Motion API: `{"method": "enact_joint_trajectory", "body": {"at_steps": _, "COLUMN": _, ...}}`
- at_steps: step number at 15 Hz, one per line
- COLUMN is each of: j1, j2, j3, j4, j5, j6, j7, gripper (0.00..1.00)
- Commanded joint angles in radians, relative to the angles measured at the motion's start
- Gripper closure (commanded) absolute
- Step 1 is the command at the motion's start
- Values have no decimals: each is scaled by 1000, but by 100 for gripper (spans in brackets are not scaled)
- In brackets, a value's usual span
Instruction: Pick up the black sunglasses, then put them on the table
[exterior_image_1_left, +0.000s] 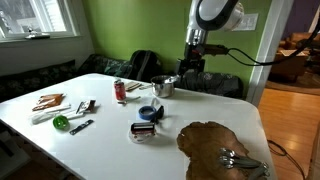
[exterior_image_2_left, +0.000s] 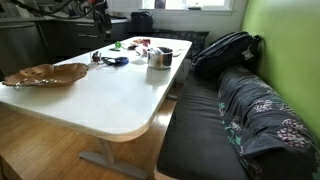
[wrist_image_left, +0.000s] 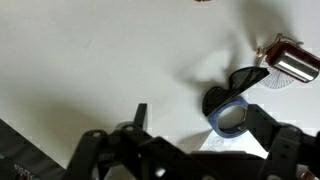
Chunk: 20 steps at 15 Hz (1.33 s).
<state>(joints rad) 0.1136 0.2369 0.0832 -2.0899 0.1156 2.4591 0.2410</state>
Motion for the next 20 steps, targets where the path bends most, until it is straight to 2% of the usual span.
{"method": "enact_joint_trajectory", "body": {"at_steps": 1, "j1": -3, "j2": -9, "j3": -5, "j4": -1, "j5": 0, "j6": -3, "j7": -2, "gripper": 0}}
{"method": "enact_joint_trajectory", "body": {"at_steps": 2, "j1": -5, "j2": -14, "j3": -6, "j4": -2, "j5": 0, "j6": -3, "j7": -2, "gripper": 0}}
{"method": "enact_joint_trajectory", "body": {"at_steps": 4, "j1": 22, "j2": 72, "j3": -14, "j4": 46, "j5": -6, "j6": 40, "j7": 131, "gripper": 0}}
{"method": "enact_joint_trajectory", "body": {"at_steps": 5, "j1": 47, "j2": 110, "j3": -30, "j4": 56, "j5": -37, "j6": 103, "j7": 236, "gripper": 0}}
{"method": "enact_joint_trajectory", "body": {"at_steps": 7, "j1": 92, "j2": 211, "j3": -44, "j4": 113, "j5": -40, "j6": 198, "j7": 359, "gripper": 0}}
{"method": "enact_joint_trajectory", "body": {"at_steps": 10, "j1": 177, "j2": 350, "j3": -91, "j4": 227, "j5": -49, "j6": 215, "j7": 500, "gripper": 0}}
{"method": "enact_joint_trajectory", "body": {"at_steps": 15, "j1": 206, "j2": 501, "j3": -71, "j4": 392, "j5": -5, "j6": 180, "j7": 530, "gripper": 1}}
{"method": "enact_joint_trajectory", "body": {"at_steps": 17, "j1": 212, "j2": 538, "j3": -75, "j4": 445, "j5": -1, "j6": 146, "j7": 546, "gripper": 16}}
{"method": "enact_joint_trajectory", "body": {"at_steps": 18, "j1": 217, "j2": 554, "j3": -80, "j4": 467, "j5": -5, "j6": 133, "j7": 556, "gripper": 31}}
{"method": "enact_joint_trajectory", "body": {"at_steps": 20, "j1": 211, "j2": 583, "j3": -74, "j4": 508, "j5": -2, "j6": 103, "j7": 561, "gripper": 48}}
